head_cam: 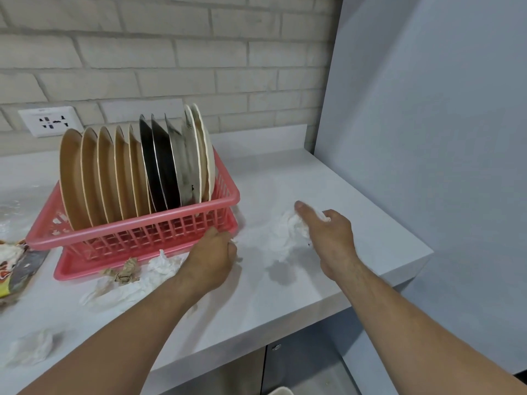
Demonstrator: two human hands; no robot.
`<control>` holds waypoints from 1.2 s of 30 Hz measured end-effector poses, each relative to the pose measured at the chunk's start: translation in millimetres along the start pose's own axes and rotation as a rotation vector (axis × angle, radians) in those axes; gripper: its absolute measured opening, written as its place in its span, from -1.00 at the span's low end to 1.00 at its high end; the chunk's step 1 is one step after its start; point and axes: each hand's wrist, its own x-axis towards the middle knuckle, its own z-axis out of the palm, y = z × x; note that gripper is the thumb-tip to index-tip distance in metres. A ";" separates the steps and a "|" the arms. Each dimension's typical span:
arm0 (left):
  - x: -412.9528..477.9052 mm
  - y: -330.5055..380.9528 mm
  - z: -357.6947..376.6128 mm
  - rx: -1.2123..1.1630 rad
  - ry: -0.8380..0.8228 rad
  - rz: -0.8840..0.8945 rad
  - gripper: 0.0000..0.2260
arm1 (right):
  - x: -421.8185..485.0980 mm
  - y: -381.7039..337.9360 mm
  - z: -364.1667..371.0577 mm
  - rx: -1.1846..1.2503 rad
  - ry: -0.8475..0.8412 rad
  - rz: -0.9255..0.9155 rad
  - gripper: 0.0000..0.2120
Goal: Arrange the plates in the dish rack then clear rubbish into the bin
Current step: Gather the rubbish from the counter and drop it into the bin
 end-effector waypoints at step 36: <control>-46.3 -105.0 -94.7 -0.127 0.057 -0.084 -0.82 | -104.6 32.0 121.7 -0.748 -0.473 -0.250 -0.60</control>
